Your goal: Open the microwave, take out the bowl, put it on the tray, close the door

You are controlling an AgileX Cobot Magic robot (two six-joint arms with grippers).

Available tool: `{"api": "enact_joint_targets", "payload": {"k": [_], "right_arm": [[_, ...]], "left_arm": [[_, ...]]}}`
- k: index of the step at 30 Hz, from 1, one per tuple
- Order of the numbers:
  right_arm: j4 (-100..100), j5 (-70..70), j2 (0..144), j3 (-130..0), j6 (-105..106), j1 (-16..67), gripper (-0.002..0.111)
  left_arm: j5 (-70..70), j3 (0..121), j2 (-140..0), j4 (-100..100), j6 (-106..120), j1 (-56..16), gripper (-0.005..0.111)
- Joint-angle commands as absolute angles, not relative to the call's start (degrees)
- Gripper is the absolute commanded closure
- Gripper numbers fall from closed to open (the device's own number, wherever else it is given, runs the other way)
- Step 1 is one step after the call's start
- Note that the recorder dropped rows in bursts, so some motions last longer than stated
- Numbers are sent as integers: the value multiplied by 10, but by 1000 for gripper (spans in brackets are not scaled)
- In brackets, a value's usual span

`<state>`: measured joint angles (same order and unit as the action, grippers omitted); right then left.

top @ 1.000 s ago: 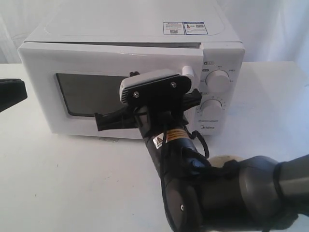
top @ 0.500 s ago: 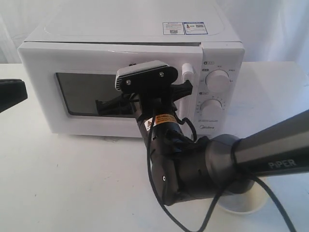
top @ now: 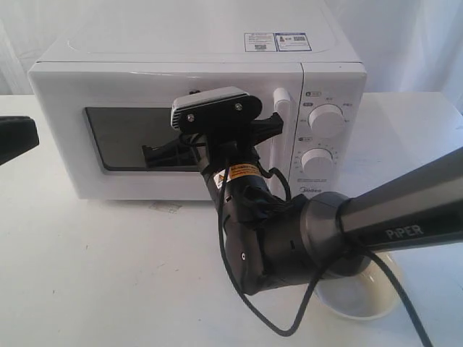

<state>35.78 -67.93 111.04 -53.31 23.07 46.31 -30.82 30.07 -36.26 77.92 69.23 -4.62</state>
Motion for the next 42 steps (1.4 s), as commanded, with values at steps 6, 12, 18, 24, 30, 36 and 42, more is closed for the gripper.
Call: {"api": "enact_joint_targets", "payload": {"k": [6, 12, 18, 24, 30, 36, 42], "right_arm": [[420, -700, 1020, -441, 257, 498, 108], [419, -700, 941, -348, 257, 520, 108], [457, -700, 928, -319, 257, 520, 108], [479, -700, 928, -319, 257, 520, 108], [479, -700, 928, -319, 257, 520, 108], [479, -700, 928, -319, 257, 520, 108], [478, -700, 928, -319, 257, 520, 108]], "left_arm": [[-310, 297, -361, 792, 690, -47, 107], [-317, 297, -361, 792, 688, -47, 107], [-314, 297, -361, 792, 691, -47, 107], [-312, 297, -361, 792, 692, -47, 107], [-312, 297, -361, 792, 692, -47, 107], [-276, 298, -361, 791, 708, -47, 107], [-245, 298, -345, 770, 705, -48, 107]]}}
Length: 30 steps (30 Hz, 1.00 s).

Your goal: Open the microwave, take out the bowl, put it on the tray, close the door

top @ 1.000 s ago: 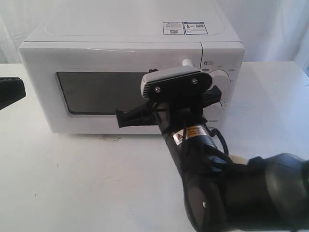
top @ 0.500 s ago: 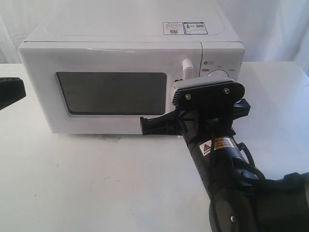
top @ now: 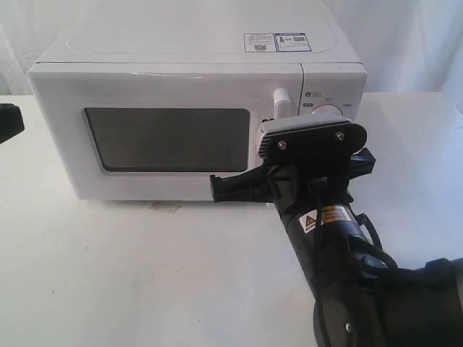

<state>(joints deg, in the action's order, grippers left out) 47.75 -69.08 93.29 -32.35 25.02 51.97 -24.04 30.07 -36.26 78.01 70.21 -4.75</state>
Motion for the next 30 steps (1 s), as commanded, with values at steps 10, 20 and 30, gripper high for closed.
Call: {"api": "enact_joint_targets", "payload": {"k": [10, 20, 30], "right_arm": [[479, -700, 928, -319, 257, 520, 108], [479, -700, 928, -319, 257, 520, 108], [479, -700, 928, -319, 257, 520, 108]], "left_arm": [[-280, 298, -158, 637, 705, -46, 107], [-405, 298, -22, 432, 508, -46, 107], [-401, 296, 0, 228, -89, -46, 107]]}}
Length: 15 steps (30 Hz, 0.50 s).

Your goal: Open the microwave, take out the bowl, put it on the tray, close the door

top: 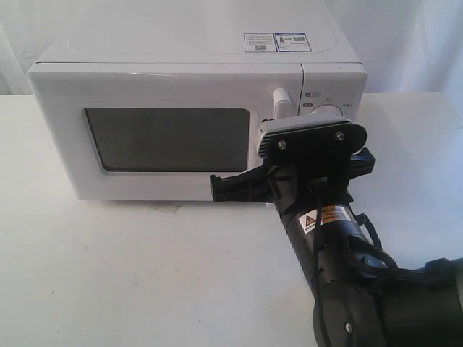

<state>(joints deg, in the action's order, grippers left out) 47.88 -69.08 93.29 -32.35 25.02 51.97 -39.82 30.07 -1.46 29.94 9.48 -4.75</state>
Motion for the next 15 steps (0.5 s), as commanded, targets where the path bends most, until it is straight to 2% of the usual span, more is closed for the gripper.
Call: {"api": "enact_joint_targets", "payload": {"k": [1, 8, 15], "right_arm": [[479, -700, 928, -319, 257, 520, 108], [479, -700, 928, -319, 257, 520, 108], [479, -700, 928, -319, 257, 520, 108]], "left_arm": [[-399, 295, 0, 203, -117, -46, 107], [-271, 250, 0, 77, -131, -21, 107], [-54, 92, 0, 23, -130, -1, 107]]}}
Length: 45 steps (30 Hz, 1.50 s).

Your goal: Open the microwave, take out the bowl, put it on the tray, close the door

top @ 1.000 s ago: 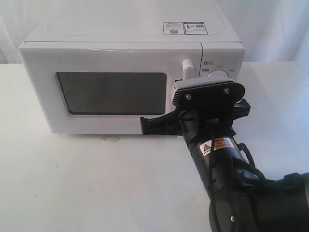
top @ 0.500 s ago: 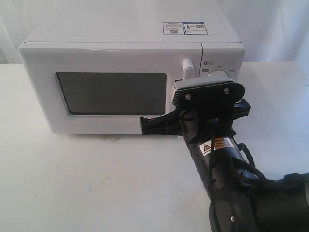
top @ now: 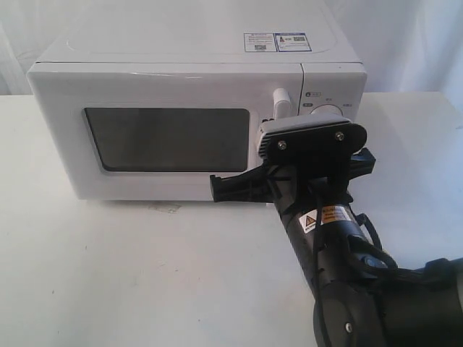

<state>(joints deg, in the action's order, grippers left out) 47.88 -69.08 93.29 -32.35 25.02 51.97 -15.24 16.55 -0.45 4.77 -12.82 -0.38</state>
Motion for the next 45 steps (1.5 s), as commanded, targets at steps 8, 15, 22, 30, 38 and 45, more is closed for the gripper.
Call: {"api": "enact_joint_targets", "payload": {"k": [8, 15, 22, 30, 38, 45], "right_arm": [[479, -700, 928, -319, 257, 520, 108], [479, -700, 928, -319, 257, 520, 108], [479, -700, 928, -319, 257, 520, 108], [479, -700, 928, -319, 257, 520, 108], [482, -700, 928, -319, 274, 520, 108], [492, -700, 928, -319, 298, 520, 108]], "left_arm": [[-15, 0, 0, -64, -117, 0, 107], [-111, 0, 0, -64, -117, 0, 107], [-193, 0, 0, -64, -119, 0, 107], [-193, 0, 0, -64, -118, 0, 107], [-193, 0, 0, -64, -118, 0, 107], [-193, 0, 0, -64, -118, 0, 107]]}}
